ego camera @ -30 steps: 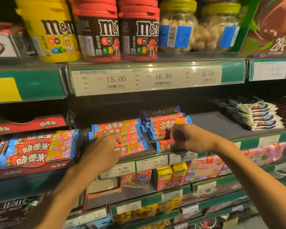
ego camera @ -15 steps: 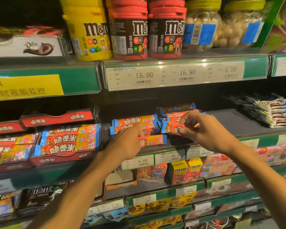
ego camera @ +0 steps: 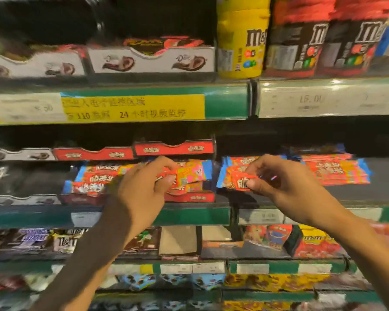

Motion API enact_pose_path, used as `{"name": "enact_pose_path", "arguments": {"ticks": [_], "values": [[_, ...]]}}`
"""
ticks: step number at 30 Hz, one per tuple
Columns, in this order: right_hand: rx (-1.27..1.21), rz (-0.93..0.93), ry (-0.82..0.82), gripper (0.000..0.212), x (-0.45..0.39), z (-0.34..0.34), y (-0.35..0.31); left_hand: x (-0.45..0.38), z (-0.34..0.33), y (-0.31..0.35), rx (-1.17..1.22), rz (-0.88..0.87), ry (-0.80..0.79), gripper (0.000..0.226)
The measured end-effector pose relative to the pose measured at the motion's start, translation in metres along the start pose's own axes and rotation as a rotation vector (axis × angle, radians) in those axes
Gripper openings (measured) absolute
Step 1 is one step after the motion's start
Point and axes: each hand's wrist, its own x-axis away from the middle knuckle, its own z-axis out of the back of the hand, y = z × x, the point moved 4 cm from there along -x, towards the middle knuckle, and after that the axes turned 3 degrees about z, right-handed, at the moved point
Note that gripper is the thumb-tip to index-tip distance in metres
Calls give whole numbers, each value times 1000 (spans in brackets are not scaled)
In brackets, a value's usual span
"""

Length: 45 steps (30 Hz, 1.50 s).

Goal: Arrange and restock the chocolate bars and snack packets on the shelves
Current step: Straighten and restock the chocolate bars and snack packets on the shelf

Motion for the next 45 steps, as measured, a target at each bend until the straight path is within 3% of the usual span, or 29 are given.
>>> {"name": "enact_pose_path", "arguments": {"ticks": [8, 15, 29, 36, 41, 45], "values": [[31, 65, -40, 10, -45, -86, -47, 6, 58, -104, -186, -90, 285, 23], [211, 74, 46, 13, -72, -125, -65, -10, 52, -144, -248, -32, 294, 22], [507, 52, 221, 19, -65, -151, -66, -19, 42, -151, -279, -80, 367, 21], [504, 45, 30, 57, -38, -160, -76, 1, 24, -155, -354, -111, 127, 65], [536, 51, -112, 68, -34, -163, -72, -5, 26, -159, -360, -131, 16, 77], [541, 56, -148, 68, -28, -163, -73, 2, 27, -158, -348, -124, 14, 75]]}}
